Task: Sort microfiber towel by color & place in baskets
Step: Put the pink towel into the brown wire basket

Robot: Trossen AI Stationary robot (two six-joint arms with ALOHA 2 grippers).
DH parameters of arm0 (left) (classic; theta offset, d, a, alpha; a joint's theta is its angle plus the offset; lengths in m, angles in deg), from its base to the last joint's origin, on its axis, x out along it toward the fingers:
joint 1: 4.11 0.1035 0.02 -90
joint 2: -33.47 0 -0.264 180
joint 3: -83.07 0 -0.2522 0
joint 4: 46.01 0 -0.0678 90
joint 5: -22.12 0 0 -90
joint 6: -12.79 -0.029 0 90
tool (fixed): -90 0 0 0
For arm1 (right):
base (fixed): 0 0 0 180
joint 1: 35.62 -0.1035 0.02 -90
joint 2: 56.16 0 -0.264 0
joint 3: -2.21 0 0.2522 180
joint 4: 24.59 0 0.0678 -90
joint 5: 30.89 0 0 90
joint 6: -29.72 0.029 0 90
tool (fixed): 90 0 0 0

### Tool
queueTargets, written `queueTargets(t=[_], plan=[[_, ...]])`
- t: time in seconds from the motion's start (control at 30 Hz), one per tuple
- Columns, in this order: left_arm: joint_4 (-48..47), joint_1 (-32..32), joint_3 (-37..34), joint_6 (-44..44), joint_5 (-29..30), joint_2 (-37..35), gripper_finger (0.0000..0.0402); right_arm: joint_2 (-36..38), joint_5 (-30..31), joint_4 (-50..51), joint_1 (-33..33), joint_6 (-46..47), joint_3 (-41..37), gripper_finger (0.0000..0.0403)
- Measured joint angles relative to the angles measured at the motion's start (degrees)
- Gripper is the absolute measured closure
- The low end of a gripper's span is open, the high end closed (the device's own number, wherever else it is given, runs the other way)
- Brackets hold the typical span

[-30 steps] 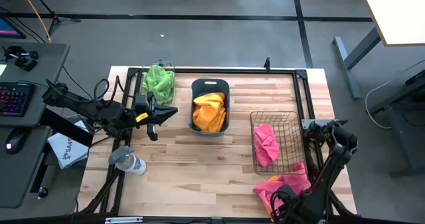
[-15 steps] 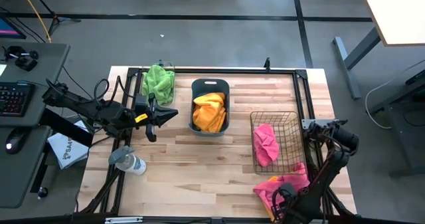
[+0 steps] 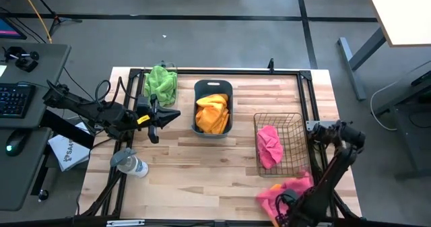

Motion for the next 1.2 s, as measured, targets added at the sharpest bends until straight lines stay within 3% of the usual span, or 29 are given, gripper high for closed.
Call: queueTargets(t=[0.2,0.47,0.6,0.8,1.0,1.2], plan=[[0.0,0.0,0.0,-1.3,1.4,0.0,0.0401,6.9,4.8,16.8,0.0,-5.6,10.9,0.0398],[0.0,0.0,0.0,-3.1,3.4,0.0,0.0401,14.0,26.1,37.9,1.4,-4.1,21.2,0.0401],[0.0,0.0,0.0,-3.0,3.4,0.0,0.0401,16.0,32.2,34.5,4.1,-9.5,21.4,0.0402],[0.0,0.0,0.0,-3.0,2.7,0.0,0.0401,15.8,29.2,21.3,9.3,-29.8,21.4,0.0402],[-0.1,0.0,0.0,-3.0,2.7,0.0,0.0402,15.7,32.6,14.8,15.5,-42.1,21.4,0.0402],[-1.7,0.0,0.0,-3.0,2.6,0.0,0.0402,15.7,30.8,4.4,24.2,-61.0,21.4,0.0402]])
